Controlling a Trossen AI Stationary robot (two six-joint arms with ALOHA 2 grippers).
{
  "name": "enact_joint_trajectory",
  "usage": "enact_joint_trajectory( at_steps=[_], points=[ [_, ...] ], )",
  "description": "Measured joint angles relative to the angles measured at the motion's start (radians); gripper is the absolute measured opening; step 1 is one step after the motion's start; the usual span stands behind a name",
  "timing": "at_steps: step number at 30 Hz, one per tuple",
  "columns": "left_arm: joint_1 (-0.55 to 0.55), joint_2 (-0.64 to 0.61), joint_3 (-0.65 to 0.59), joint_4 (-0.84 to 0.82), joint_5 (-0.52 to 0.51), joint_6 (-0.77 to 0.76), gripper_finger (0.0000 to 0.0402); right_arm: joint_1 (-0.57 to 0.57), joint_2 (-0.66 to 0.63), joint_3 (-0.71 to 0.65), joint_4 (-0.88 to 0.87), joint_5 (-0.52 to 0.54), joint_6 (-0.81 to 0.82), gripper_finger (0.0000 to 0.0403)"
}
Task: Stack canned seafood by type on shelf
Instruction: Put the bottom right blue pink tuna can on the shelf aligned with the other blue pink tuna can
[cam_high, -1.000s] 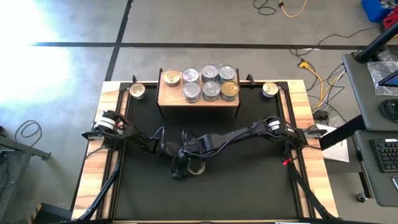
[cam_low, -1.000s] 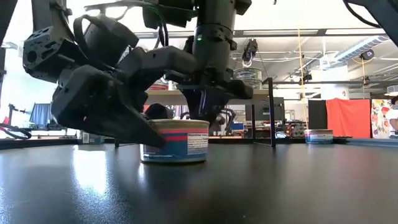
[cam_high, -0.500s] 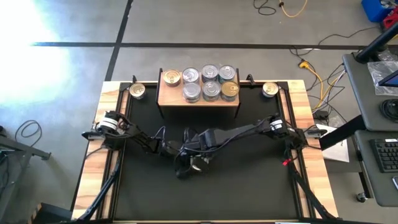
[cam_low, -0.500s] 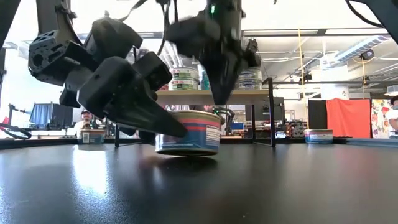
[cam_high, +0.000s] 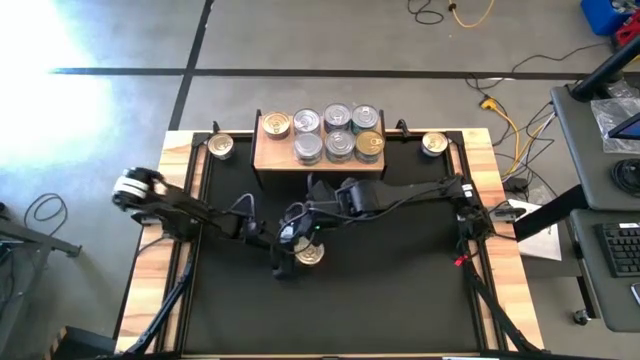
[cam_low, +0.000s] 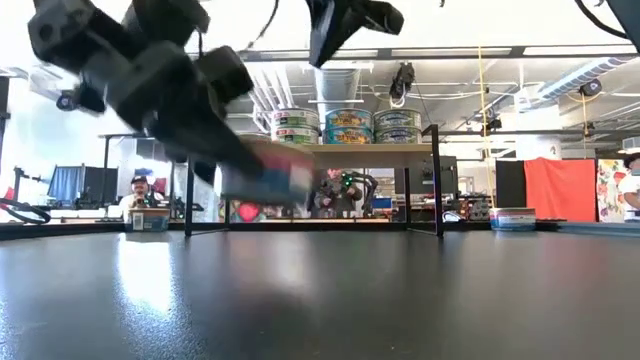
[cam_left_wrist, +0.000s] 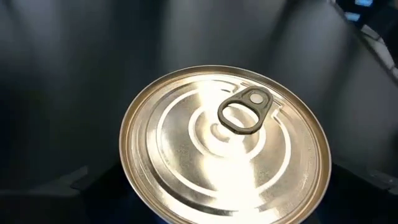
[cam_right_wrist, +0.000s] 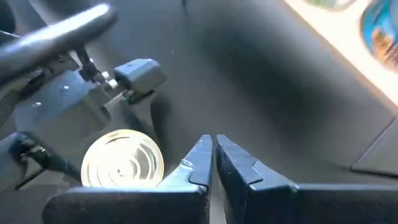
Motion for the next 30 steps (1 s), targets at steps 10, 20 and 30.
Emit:
enact_joint_trajectory(
  at_steps=[10,20,30],
  points=[
    [0.000,-0.465,-0.010,-0.363,-0.338,-0.032,0.0371,-0.001,-0.004,0.061,0.100,0.059,-0.098,0.0013],
    [0.057,-0.715,0.058,-0.649,-0.545,-0.032,0.0371,-0.045,-0.003,0.045,0.517,0.052,-0.293,0.0013],
    [0.231,-0.715,0.159,-0.874,-0.542,-0.010,0.0371,-0.107,-0.001,0.028,0.637,0.052,-0.433,0.0013]
  ],
)
